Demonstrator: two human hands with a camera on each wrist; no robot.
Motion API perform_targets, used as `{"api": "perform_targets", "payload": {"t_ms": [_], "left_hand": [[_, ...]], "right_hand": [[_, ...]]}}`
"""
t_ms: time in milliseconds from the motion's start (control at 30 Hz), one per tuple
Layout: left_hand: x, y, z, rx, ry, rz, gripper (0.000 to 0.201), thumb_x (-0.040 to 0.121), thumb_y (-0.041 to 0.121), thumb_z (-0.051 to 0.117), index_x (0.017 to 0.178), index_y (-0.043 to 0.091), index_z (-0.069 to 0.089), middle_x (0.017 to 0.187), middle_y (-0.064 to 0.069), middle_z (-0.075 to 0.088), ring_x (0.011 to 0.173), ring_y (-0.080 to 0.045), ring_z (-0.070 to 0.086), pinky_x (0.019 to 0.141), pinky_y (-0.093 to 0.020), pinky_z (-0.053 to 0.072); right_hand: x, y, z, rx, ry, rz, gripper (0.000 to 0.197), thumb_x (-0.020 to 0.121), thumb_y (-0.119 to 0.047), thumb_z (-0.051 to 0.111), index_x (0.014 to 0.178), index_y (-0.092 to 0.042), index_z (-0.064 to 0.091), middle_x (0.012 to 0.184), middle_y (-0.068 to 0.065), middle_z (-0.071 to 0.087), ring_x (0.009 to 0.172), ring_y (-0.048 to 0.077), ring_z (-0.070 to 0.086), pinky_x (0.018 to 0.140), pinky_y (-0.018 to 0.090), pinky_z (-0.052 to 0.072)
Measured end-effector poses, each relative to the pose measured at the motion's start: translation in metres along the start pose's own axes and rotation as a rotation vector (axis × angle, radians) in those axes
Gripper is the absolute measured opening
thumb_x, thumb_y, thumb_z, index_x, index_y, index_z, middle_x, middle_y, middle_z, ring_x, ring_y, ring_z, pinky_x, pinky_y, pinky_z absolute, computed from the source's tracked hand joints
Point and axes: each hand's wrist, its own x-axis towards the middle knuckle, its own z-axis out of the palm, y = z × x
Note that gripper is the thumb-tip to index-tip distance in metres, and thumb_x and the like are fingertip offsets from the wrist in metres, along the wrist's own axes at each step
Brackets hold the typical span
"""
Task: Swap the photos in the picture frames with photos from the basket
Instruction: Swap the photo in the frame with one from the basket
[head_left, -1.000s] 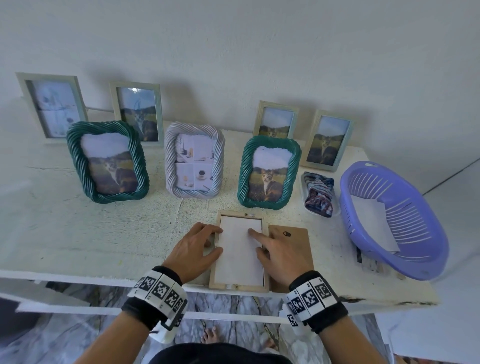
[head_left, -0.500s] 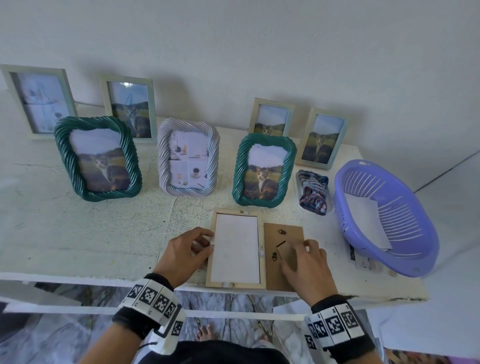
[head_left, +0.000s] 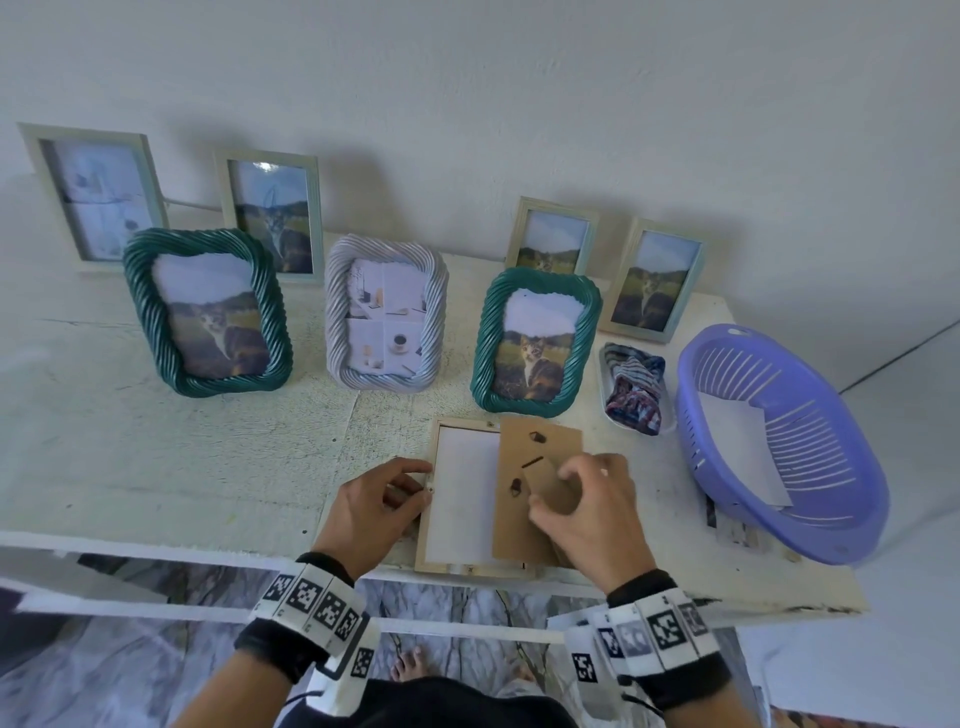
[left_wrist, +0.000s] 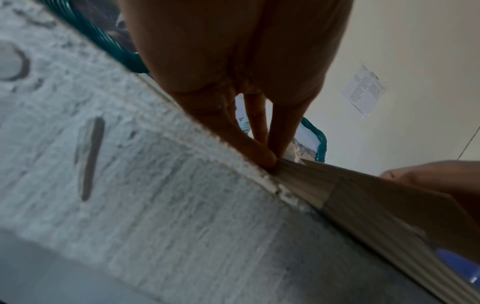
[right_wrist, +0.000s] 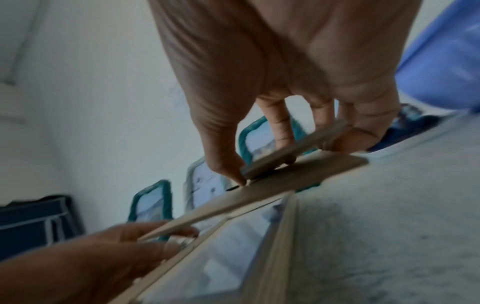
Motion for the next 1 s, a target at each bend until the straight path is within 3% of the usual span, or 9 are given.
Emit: {"api": "perform_targets", "payload": {"t_ms": [100,200,533,600,667,767,867,1000], "left_hand": [[0.0,-0.001,0.0,0.003,0.011,-0.002,0.025,0.085,0.011,0.073,0.104,0.026,0.071,0.079,0.003,0.07,0.065,-0.011,0.066,0.061,-0.032,0.061],[0.001,-0.002,0.0,-0.006,0.005,-0.001,0.025,0.085,0.011,0.074,0.104,0.027,0.072,0.079,0.003,0.07,0.067,-0.013,0.067,0.061,-0.034,0.061],[0.003,-0.003,-0.001,-0.021,-0.008,0.004,0.023,0.085,0.015,0.074,0.104,0.027,0.071,0.08,0.002,0.07,0.067,-0.013,0.069,0.061,-0.032,0.061],[0.003,-0.004,-0.001,-0.011,-0.007,0.014,0.022,0.085,0.016,0.074,0.104,0.027,0.071,0.079,0.004,0.07,0.067,-0.013,0.069,0.061,-0.031,0.061],[0.003,-0.004,0.0,-0.004,-0.004,0.015,0.022,0.084,0.017,0.075,0.103,0.028,0.072,0.079,0.005,0.07,0.066,-0.013,0.068,0.061,-0.03,0.061],[0.003,-0.003,0.001,0.011,-0.002,0.017,0.022,0.084,0.018,0.075,0.102,0.029,0.071,0.08,0.004,0.069,0.067,-0.013,0.068,0.061,-0.027,0.06],[0.003,-0.004,0.001,0.011,-0.002,0.017,0.022,0.085,0.017,0.074,0.102,0.03,0.071,0.081,0.005,0.069,0.068,-0.014,0.068,0.06,-0.026,0.06],[0.003,-0.002,0.001,0.007,-0.008,0.011,0.022,0.085,0.017,0.074,0.103,0.029,0.071,0.081,0.004,0.07,0.068,-0.012,0.069,0.059,-0.026,0.06]], "right_hand": [[0.001,-0.021,0.02,-0.11,-0.07,-0.088,0.036,0.078,-0.042,0.071,0.094,-0.022,0.046,0.114,-0.001,0.031,0.102,0.018,0.033,0.083,0.024,0.037],[0.006,-0.034,0.036,-0.185,-0.096,-0.104,0.038,0.081,-0.045,0.067,0.101,-0.02,0.048,0.112,0.0,0.03,0.1,0.019,0.032,0.091,0.028,0.042],[0.009,-0.027,0.049,-0.294,-0.072,-0.193,0.046,0.084,-0.058,0.059,0.113,-0.023,0.058,0.118,0.003,0.039,0.105,0.021,0.039,0.084,0.029,0.045],[0.013,-0.014,0.041,-0.16,-0.119,-0.239,0.038,0.088,-0.05,0.06,0.113,-0.022,0.062,0.119,0.0,0.039,0.106,0.016,0.042,0.088,0.024,0.043],[0.018,0.002,0.03,0.017,-0.146,-0.264,0.026,0.091,-0.031,0.063,0.114,-0.02,0.064,0.117,-0.004,0.044,0.101,0.008,0.051,0.089,0.022,0.046],[0.026,0.025,0.014,0.13,-0.217,-0.286,0.027,0.088,-0.008,0.062,0.111,-0.021,0.067,0.107,-0.007,0.057,0.091,0.002,0.058,0.08,0.02,0.05],[0.031,0.034,0.007,0.144,-0.312,-0.32,0.027,0.087,-0.002,0.06,0.106,-0.019,0.069,0.104,-0.009,0.062,0.091,0.002,0.059,0.077,0.016,0.049],[0.039,0.036,0.006,0.118,-0.359,-0.343,0.016,0.087,-0.011,0.068,0.099,-0.02,0.067,0.101,-0.01,0.061,0.087,0.003,0.058,0.074,0.015,0.049]]}}
